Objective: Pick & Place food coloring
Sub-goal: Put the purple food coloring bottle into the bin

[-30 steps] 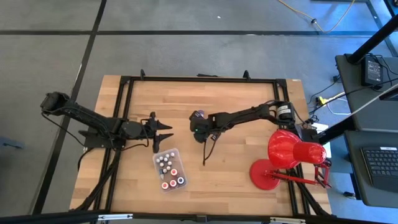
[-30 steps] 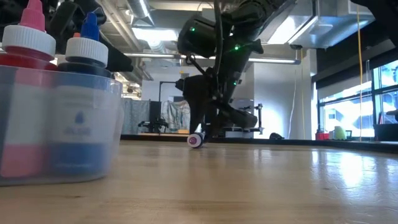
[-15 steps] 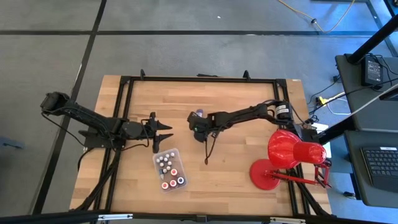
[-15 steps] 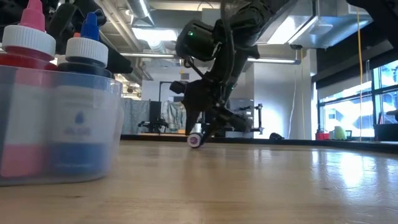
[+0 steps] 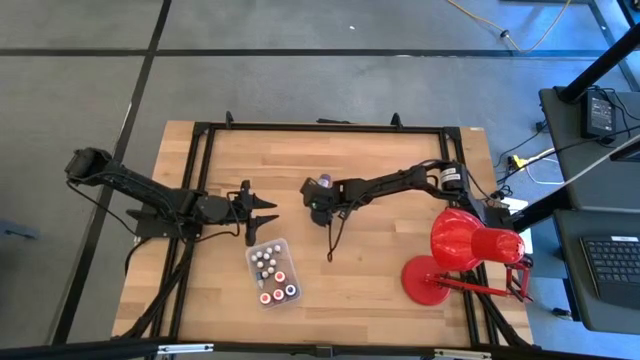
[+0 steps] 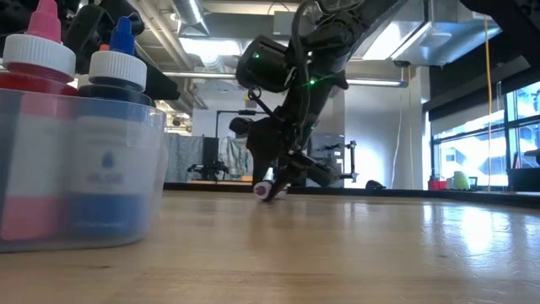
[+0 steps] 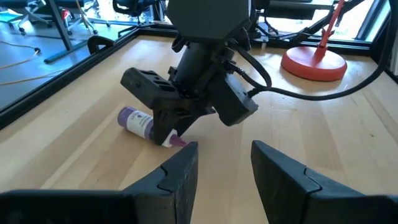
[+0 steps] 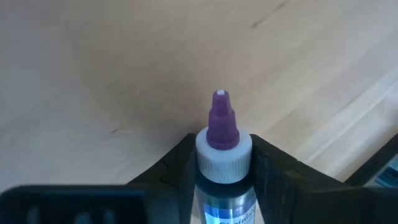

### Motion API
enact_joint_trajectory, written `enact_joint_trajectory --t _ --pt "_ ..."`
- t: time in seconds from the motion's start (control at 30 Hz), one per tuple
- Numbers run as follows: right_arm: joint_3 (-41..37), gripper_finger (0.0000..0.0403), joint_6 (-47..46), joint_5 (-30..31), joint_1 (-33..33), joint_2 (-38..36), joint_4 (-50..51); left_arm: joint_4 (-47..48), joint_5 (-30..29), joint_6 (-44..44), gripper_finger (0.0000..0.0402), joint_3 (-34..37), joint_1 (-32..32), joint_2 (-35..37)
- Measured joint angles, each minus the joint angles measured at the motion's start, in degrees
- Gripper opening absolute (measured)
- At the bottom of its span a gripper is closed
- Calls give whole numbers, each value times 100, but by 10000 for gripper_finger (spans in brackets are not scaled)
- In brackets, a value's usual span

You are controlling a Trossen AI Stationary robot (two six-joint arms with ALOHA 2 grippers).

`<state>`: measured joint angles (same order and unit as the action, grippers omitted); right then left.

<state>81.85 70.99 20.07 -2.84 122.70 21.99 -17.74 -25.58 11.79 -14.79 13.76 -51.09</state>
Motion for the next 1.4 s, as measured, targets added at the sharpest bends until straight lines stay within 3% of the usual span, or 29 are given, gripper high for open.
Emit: enact_joint_trajectory --t 0.17,0.37,0.47,0.63,0.7,0.9,1.2,1.4 --pt "-13 121 -316 258 4 28 -202 0 0 -2 144 -2 0 0" --pt "-25 121 -1654 188 173 -414 -562 -9 -22 -63 144 -4 0 0" --pt "-16 121 -2585 -391 202 -781 -845 -24 -26 -105 143 -4 0 0" --pt "-35 122 -4202 -2073 67 -1244 -1529 -48 -26 -101 143 -4 0 0" --pt "-126 122 -4538 -2415 59 -1267 -1882 -47 -24 -57 144 -4 0 -2" --pt "-958 123 -4941 -2425 29 -1351 -2613 -39 13 -44 144 -4 8 -2" --pt "-2449 124 -6417 -2590 -133 -1399 -5960 -7 16 -45 143 -4 7 -2" --pt "-2822 124 -7187 -2577 -264 -1394 -6261 -7 17 -44 143 -4 7 -2"
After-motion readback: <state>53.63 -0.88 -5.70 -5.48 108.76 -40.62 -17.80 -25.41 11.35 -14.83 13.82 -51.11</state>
